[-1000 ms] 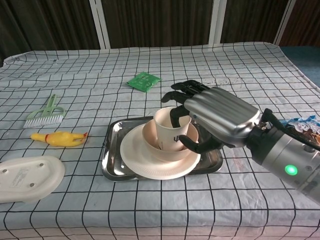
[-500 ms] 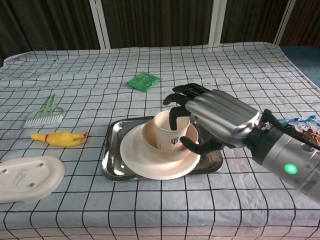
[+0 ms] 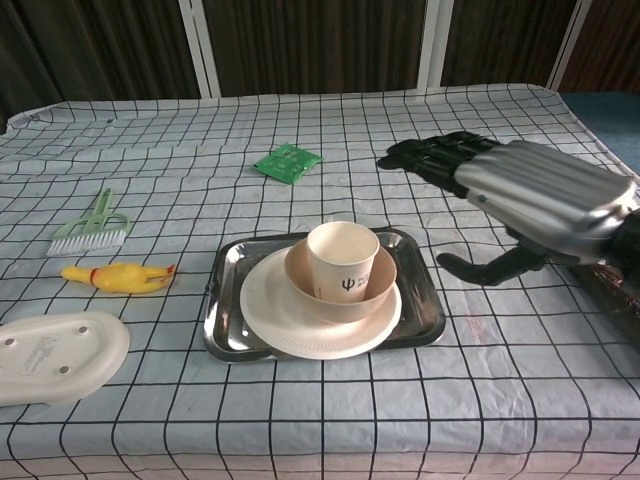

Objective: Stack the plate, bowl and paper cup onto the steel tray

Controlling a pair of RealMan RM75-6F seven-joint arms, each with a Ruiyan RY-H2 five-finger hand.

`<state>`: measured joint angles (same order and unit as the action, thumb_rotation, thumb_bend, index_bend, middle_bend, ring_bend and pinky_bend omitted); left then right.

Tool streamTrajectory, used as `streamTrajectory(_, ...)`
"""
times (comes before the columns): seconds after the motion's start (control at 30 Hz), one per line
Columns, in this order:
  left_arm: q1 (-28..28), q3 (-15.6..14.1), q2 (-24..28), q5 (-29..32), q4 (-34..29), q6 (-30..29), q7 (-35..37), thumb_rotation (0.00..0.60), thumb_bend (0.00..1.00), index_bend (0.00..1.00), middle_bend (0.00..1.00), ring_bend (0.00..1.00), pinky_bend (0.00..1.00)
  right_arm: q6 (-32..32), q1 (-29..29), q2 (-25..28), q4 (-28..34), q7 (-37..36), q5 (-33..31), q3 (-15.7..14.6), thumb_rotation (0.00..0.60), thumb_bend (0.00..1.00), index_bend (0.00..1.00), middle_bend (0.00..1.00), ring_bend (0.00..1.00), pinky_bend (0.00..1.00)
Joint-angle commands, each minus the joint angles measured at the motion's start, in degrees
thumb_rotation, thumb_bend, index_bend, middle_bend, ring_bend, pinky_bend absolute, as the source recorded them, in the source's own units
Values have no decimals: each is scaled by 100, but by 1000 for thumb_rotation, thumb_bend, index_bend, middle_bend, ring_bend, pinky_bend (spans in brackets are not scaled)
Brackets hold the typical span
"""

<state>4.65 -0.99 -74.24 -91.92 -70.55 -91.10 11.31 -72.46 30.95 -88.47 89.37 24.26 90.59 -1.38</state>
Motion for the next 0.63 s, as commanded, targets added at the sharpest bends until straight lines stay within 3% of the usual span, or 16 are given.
streamTrajectory(0.03,-141,-119,192,-38,-288,-70,-223,600,398,0,0,0,19,-964,-986,1498,1010,508,-299,-447,600,308,0,0,0,0)
streamTrajectory(0.17,-255,-172,266,56,-588,-35,-378,600,399,0,0,0,33,-1866,-1923,2095,768,-111,-689,-684,600,308,0,0,0,0)
streamTrajectory(0.3,-287,-114,66,41,-411,-124,-450,600,401,0,0,0,55,-2241,-2525,2146,12,-1292,-1067,-584,600,308,0,0,0,0)
streamTrajectory(0.4,-272,-103,-15,-17,-340,-139,-542,600,405,0,0,0,58,-2125,-2665,2067,-477,-2027,-1185,-462,600,308,0,0,0,0)
streamTrajectory(0.63,-257,-65,-51,-9,-310,-100,-557,600,407,0,0,0,56,-2115,-2799,2072,-713,-2186,-930,-383,600,308,0,0,0,0)
